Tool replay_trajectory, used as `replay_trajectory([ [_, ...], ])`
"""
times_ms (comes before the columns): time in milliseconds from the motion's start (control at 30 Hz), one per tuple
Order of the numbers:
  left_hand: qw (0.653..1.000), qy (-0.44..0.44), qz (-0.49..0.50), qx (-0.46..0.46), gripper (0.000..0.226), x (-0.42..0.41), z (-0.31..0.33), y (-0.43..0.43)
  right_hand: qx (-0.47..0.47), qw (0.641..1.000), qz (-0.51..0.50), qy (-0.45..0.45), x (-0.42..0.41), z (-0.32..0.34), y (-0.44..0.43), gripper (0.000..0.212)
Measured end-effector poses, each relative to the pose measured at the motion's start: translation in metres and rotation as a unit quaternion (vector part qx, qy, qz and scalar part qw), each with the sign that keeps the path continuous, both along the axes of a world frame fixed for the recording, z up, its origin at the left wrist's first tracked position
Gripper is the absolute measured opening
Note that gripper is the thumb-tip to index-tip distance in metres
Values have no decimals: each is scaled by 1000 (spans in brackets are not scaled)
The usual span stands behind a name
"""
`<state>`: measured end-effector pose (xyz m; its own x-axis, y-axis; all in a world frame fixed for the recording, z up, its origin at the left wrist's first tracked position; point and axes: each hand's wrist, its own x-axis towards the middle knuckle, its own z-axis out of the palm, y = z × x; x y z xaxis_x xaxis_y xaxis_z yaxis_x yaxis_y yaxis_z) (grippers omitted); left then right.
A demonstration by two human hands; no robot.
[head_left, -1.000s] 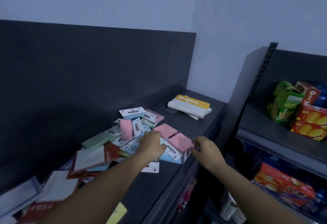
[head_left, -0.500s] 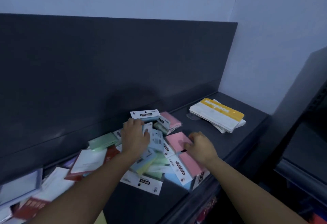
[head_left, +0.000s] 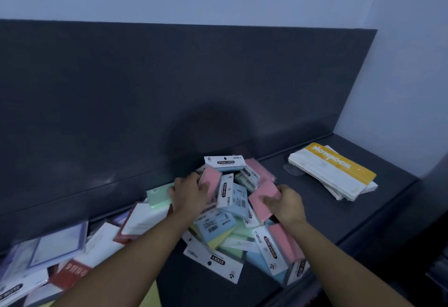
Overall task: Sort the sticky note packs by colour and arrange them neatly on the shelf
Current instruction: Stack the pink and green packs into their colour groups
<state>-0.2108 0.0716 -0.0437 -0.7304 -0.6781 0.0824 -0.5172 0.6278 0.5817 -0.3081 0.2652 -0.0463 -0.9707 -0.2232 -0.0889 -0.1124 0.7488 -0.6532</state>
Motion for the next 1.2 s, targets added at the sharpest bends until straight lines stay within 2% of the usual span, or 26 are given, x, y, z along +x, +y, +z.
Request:
replay_trajectory([
  [67, 995, 71, 6, 66, 18, 5, 5, -5, -86, 996, 6, 10, 2, 7, -4, 30],
  [133, 988, 117, 13, 95, 12, 17, 12, -9, -98, 994, 13, 49, 4, 14, -10, 21],
  [233, 982, 142, 54, 110, 13, 48, 19, -15, -125, 984, 45, 121, 12, 27, -24, 14],
  [333, 972, 165, 102, 132, 25, 93, 22, -26, -171, 963, 87, 190, 31, 40, -49, 14],
  [467, 950, 193, 207, 135, 23, 174, 22, -45, -229, 937, 177, 197, 81, 53, -98, 8],
  [567, 927, 216, 276, 134, 16, 241, 26, -53, -264, 922, 246, 144, 129, 56, -136, 9],
  [667, 906, 224, 341, 114, 14, 310, 34, -58, -329, 897, 294, -1, 183, 53, -173, 11],
  [833, 850, 257, 442, 128, 14, 423, 40, -66, -304, 865, 351, -189, 278, 42, -224, 15],
  [1067, 776, 306, 531, 147, 16, 596, 47, -64, -246, 828, 411, -292, 450, 34, -291, 13],
  [1200, 750, 321, 555, 160, 24, 701, 64, -62, -230, 797, 441, -343, 562, 30, -319, 14],
])
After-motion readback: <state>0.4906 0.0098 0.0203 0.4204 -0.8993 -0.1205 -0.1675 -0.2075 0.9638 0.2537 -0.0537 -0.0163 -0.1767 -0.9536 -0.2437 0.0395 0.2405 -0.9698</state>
